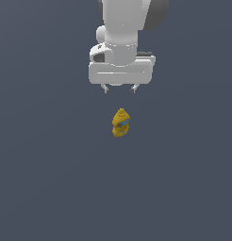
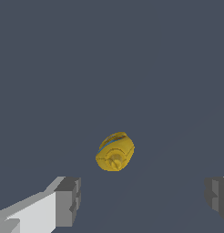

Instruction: Pick up the object and move it to a goal position.

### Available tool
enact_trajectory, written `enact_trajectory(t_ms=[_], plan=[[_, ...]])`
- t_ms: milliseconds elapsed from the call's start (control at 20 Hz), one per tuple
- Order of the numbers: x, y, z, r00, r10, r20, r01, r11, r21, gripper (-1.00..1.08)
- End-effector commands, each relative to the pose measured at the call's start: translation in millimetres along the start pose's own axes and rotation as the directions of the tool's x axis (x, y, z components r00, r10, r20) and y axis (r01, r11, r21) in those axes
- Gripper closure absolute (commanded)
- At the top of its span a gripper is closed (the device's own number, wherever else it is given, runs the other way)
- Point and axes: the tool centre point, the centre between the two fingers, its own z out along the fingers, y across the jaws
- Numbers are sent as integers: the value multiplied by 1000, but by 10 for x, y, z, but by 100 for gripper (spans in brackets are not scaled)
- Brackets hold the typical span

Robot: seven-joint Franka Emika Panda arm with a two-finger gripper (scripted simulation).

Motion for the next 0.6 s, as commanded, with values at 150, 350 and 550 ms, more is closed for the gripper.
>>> enact_trajectory(t_ms=[150,350,550], plan=[[14,38,-11,1000,10,-4,-10,1000,3,-92],[66,184,-52,999,50,-17,-49,999,15,-92],[87,248,-69,997,68,-23,-67,998,21,-92]])
